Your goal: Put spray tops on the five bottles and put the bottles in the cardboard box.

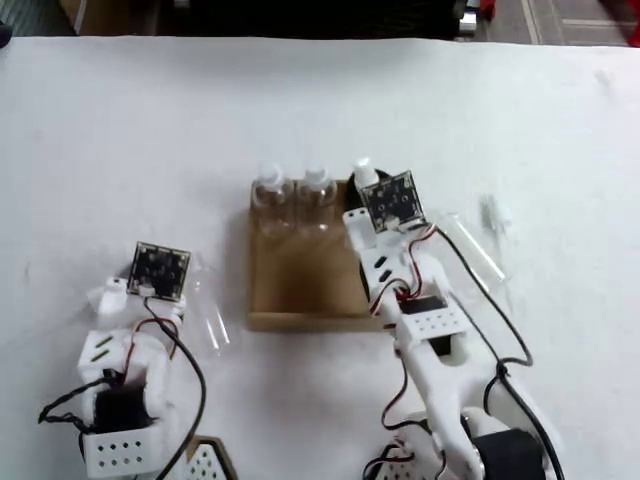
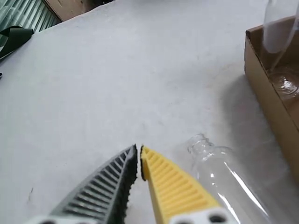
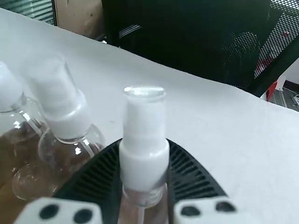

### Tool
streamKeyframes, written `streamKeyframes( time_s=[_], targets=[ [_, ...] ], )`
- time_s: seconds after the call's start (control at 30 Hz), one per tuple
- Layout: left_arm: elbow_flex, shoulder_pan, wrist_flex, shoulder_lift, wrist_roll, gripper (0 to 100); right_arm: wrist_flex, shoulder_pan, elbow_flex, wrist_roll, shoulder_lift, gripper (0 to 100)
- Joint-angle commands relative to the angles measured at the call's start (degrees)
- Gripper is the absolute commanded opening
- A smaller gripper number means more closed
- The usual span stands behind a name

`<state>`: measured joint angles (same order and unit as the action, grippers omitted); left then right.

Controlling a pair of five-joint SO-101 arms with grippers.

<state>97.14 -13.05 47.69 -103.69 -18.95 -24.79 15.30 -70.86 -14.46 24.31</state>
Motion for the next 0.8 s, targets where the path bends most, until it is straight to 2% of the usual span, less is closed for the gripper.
streamKeyframes(
  time_s=[0.0,0.53,0.77],
  targets=[
    [-0.2,1.5,-1.1,-0.6,-0.7,2,-0.6,-0.4,0.5,-0.4,2.2,1.6],
    [-0.2,1.3,-1.0,-0.6,-0.7,2,-0.7,-0.2,5.5,-0.4,-3.9,1.6],
    [-0.2,1.3,-1.0,-0.6,-0.7,2,-5.1,-0.2,5.5,-0.7,-4.4,1.6]
  ],
)
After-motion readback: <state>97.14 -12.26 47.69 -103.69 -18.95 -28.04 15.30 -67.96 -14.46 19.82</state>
